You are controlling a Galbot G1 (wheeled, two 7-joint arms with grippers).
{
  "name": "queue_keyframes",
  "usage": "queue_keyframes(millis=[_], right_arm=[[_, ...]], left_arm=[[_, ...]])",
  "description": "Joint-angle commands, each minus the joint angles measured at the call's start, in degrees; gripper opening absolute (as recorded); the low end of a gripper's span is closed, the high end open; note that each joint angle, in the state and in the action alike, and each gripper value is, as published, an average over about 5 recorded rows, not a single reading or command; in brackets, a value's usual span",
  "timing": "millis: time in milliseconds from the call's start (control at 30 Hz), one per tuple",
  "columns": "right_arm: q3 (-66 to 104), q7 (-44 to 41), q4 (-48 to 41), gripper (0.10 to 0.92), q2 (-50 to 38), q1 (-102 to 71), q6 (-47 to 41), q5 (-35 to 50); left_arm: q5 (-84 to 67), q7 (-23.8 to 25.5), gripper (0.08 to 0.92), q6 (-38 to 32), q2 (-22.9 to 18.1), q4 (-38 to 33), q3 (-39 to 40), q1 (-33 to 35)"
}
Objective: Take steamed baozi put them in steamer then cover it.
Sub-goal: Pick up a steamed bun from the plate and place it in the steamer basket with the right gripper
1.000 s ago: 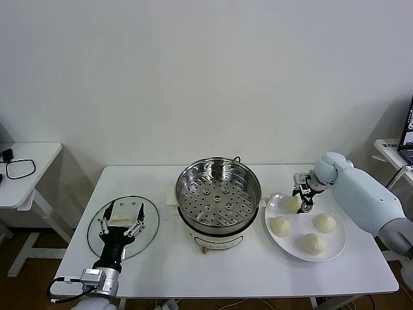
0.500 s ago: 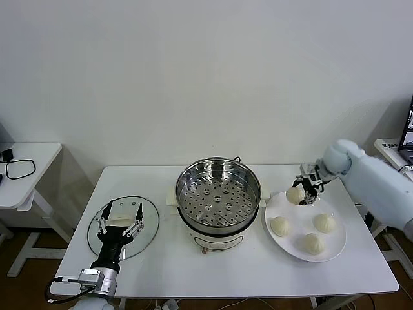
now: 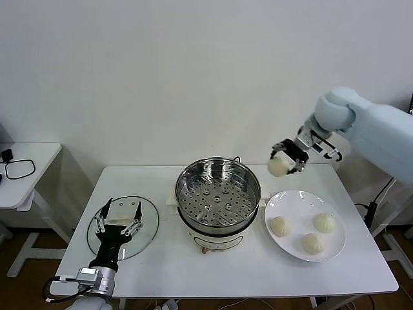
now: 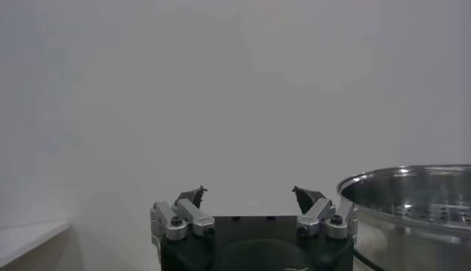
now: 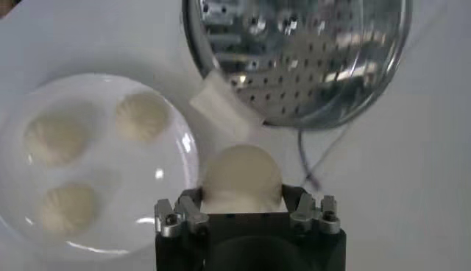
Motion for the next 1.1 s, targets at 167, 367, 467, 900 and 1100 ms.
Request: queue_keyframes(millis=[167, 367, 467, 900, 1100], right_arm=[[-7.3, 5.1, -7.9, 0.729, 18.3, 3.3, 13.4, -2.9], [-5.4, 7.8, -14.7, 0.729, 24.1, -2.5, 16.2, -6.4], [-4.6, 8.9, -17.7, 0.729, 25.9, -4.7, 17.5, -8.2], [0.6, 12.4, -28.4, 0.729, 30.0, -12.1, 21.4, -18.1], [1.3, 12.5, -29.0, 0.729, 30.2, -13.3, 21.4, -20.0]], left_arm=[[-1.1, 0.9, 0.823, 0.1, 1.1, 2.1, -3.5, -0.4], [-1.9, 1.5, 0.823, 0.1, 1.4, 3.3, -4.9, -0.7], [-2.1, 1.7, 0.823, -0.1, 1.5, 3.7, -5.1, -0.9], [-2.4, 2.3, 0.823, -0.2, 1.7, 4.7, -5.8, -1.3], [-2.7, 2.6, 0.823, -0.4, 1.7, 4.8, -6.4, -1.2]])
